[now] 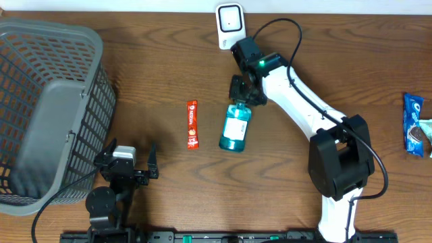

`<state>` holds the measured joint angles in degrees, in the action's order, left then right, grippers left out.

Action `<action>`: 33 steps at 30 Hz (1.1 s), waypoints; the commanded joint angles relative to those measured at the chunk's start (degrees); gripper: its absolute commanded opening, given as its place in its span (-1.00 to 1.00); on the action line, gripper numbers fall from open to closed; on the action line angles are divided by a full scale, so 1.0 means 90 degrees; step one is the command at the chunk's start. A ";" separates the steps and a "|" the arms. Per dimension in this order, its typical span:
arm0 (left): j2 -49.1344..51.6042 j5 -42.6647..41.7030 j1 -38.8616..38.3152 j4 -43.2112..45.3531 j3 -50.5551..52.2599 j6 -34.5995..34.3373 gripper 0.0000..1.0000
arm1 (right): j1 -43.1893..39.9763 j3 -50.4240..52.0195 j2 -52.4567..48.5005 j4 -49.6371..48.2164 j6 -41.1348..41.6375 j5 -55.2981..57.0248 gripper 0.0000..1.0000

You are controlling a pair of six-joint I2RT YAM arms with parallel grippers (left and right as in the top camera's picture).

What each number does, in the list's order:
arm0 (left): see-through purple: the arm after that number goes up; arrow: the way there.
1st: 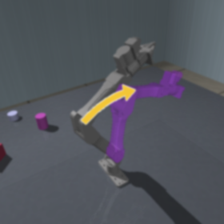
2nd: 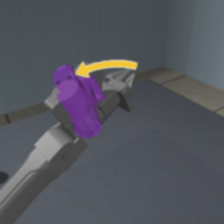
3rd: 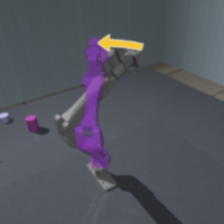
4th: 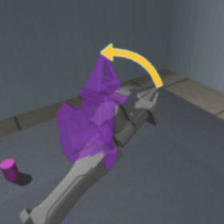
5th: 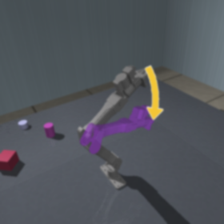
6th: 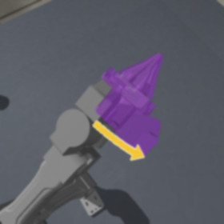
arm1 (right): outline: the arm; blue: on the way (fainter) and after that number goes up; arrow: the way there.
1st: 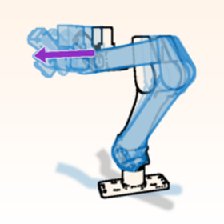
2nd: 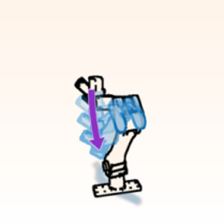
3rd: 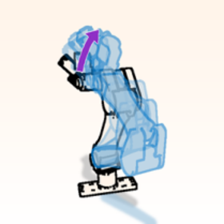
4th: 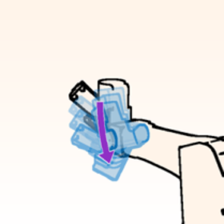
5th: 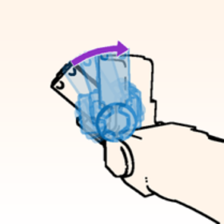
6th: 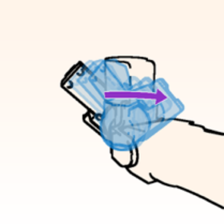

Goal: Scan the item barcode
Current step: 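Lift the Listerine bottle and carry it toward the scanner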

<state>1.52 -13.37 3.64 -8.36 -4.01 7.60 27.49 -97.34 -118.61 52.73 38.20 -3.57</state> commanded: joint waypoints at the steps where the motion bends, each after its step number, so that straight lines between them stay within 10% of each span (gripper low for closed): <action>1: -0.0012 -0.0032 -0.0027 -0.0163 0.0100 0.0080 0.96 | 0.0000 -0.0410 0.0032 0.0066 -0.0187 0.0056 -0.70; 33: -0.0012 -0.0032 -0.0027 -0.0163 0.0100 0.0080 0.96 | 0.0410 -0.1260 0.0228 0.0367 -0.0685 0.1316 -0.67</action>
<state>1.52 -13.37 3.64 -8.36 -4.01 7.62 30.70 -106.30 -118.61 56.75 33.34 5.91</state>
